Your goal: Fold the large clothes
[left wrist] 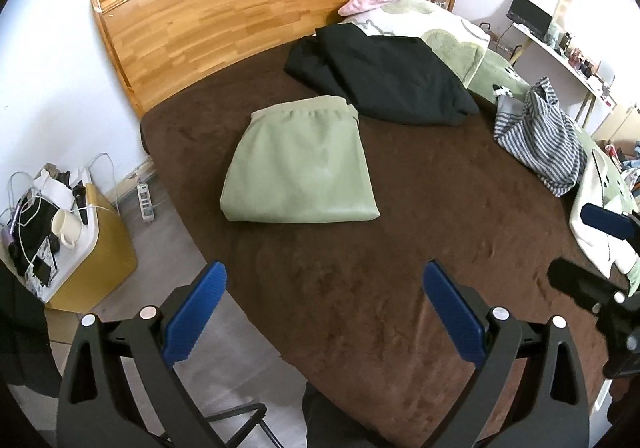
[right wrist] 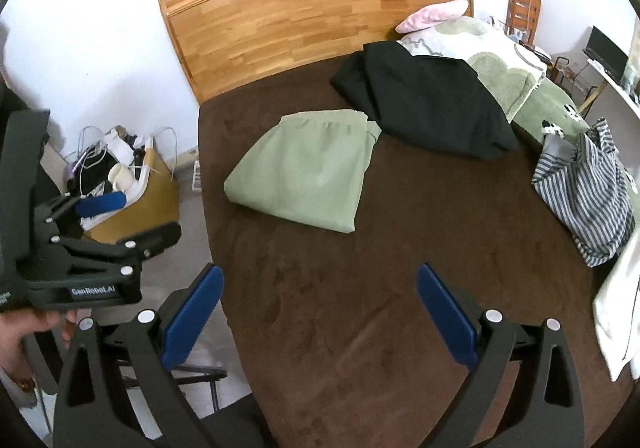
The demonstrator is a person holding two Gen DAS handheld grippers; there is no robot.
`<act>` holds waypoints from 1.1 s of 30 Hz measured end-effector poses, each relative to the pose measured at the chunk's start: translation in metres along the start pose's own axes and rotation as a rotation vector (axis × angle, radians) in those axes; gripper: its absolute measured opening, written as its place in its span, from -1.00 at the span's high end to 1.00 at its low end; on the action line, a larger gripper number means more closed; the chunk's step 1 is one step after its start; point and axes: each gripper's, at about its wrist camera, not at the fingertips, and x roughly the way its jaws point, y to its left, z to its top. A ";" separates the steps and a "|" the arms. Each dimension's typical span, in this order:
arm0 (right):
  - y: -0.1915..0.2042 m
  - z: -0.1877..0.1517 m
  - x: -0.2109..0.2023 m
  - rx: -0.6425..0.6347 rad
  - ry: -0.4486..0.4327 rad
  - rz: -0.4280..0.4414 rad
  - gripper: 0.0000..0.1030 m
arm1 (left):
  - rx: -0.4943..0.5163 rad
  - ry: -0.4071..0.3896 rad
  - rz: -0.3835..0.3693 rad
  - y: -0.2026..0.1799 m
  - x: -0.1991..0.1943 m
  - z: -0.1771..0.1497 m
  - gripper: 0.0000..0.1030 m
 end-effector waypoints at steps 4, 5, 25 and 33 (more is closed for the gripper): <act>0.004 0.002 0.000 -0.010 -0.016 -0.013 -0.86 | -0.003 -0.014 0.003 0.000 -0.004 0.000 -0.87; 0.005 0.003 0.000 -0.008 -0.017 -0.011 -0.86 | -0.002 -0.015 0.005 0.000 -0.004 0.000 -0.87; 0.003 0.010 -0.002 0.007 -0.025 -0.006 -0.88 | 0.019 -0.045 0.001 -0.002 -0.013 0.007 -0.87; 0.008 0.013 0.000 0.004 -0.017 0.010 -0.88 | 0.088 -0.023 0.020 -0.011 -0.009 0.004 -0.82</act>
